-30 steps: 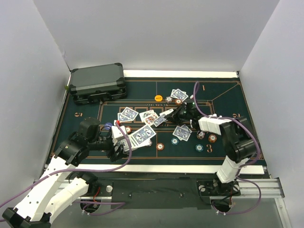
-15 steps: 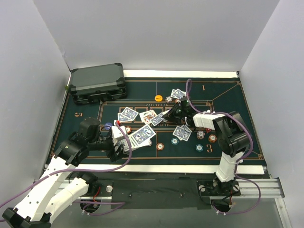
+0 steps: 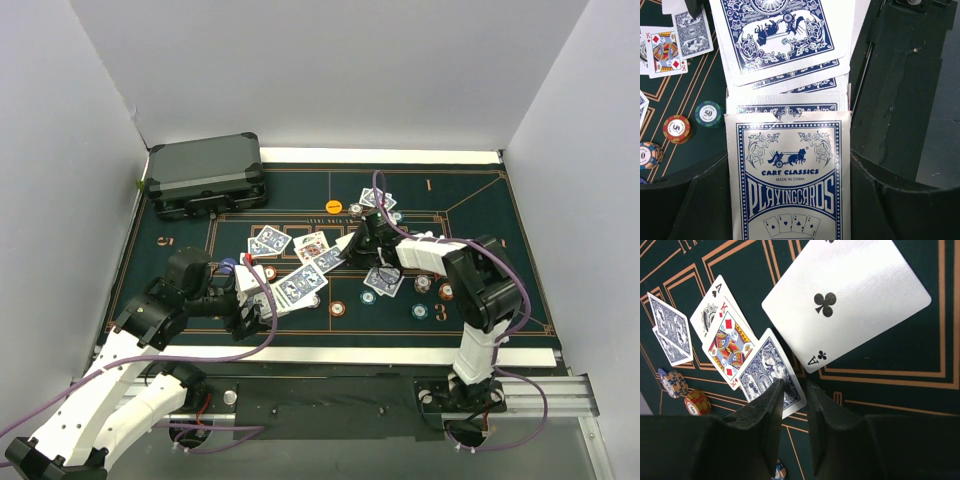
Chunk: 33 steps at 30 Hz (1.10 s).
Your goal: Distribute texas hold em gaming equipment
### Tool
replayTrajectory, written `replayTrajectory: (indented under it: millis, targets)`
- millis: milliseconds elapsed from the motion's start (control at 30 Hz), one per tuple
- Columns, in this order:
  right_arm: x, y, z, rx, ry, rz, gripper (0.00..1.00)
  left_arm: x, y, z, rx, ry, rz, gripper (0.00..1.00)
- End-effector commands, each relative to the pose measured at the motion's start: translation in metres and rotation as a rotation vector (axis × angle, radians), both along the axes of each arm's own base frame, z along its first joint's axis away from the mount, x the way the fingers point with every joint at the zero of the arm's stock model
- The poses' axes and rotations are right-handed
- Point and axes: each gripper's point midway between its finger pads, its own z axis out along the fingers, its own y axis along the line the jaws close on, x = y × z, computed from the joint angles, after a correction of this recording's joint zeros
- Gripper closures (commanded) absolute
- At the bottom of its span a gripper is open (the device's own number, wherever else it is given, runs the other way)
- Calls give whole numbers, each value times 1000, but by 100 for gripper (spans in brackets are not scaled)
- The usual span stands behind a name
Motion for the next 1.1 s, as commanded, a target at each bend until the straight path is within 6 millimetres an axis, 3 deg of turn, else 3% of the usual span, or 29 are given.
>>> replayTrajectory:
  millis: [0, 100, 233, 367, 467, 633, 767, 967, 1067]
  targets:
    - [-13, -16, 17, -119, 4, 15, 75, 4, -5, 25, -50, -74, -19, 100]
    - [-16, -18, 39, -127, -22, 12, 58, 3, -5, 24, -50, -76, -21, 100]
    - [-31, -20, 66, -126, -34, 17, 46, 3, -6, 22, -51, -64, -26, 100]
    - [-42, -27, 105, -80, -93, -11, 27, 3, -7, 23, -54, -66, -27, 100]
    - [-53, -27, 149, 15, -175, -12, 8, 3, -6, 23, -52, -66, -24, 100]
    - [-79, -8, 212, 235, -279, 56, 5, 3, -7, 21, -50, -60, -27, 100]
    - [-102, 17, 240, 382, -328, 128, 5, 3, -8, 20, -50, -55, -32, 100]
    - [-133, 60, 256, 467, -354, 260, 4, 5, -8, 20, -47, -52, -34, 100]
    - [-145, 78, 253, 452, -351, 307, 3, 5, -9, 20, -42, -47, -37, 100]
